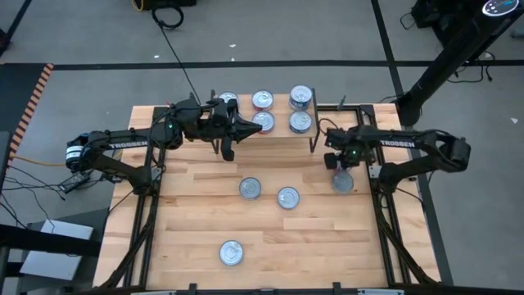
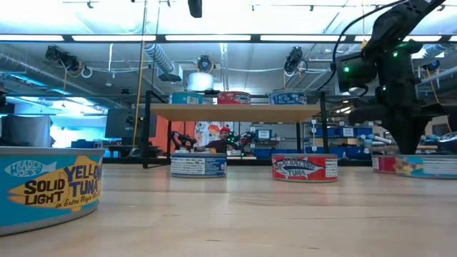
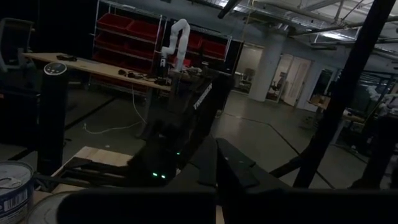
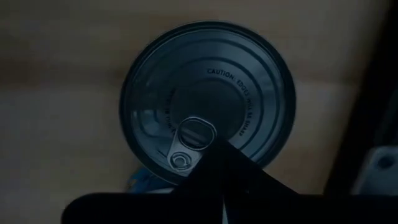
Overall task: Stack canned seafood by type on shelf
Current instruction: Stack the top red tuna can on top of the other red tuna can on the shelf
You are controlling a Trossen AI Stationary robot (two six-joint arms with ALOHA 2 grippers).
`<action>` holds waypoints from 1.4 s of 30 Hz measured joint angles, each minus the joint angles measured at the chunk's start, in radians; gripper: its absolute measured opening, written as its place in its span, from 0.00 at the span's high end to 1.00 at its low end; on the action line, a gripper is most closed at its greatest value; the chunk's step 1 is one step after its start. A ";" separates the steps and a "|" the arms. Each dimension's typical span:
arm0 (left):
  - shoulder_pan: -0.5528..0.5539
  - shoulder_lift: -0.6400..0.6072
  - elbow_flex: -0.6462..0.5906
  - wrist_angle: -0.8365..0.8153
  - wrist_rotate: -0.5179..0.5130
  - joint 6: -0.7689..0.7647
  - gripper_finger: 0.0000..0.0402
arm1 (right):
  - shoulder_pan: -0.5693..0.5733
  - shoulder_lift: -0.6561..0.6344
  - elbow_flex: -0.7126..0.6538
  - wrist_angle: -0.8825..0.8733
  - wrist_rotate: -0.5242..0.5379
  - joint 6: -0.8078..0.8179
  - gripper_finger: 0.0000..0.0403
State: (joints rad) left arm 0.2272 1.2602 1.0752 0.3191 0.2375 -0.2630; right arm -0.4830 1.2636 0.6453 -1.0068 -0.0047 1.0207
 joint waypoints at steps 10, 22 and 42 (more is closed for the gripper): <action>0.000 0.000 0.000 -0.004 0.000 0.000 1.00 | 0.310 0.002 -0.001 0.015 -0.188 0.075 0.99; 0.000 0.000 0.000 -0.008 0.000 0.000 1.00 | 0.564 -0.007 0.051 0.026 -0.340 -0.022 0.98; -0.004 0.000 0.000 -0.058 0.001 -0.026 1.00 | 0.624 0.085 0.182 0.031 -0.068 -0.194 0.68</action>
State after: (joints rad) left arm 0.2232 1.2606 1.0752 0.2612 0.2382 -0.2892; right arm 0.1408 1.3486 0.8276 -0.9758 -0.0724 0.8262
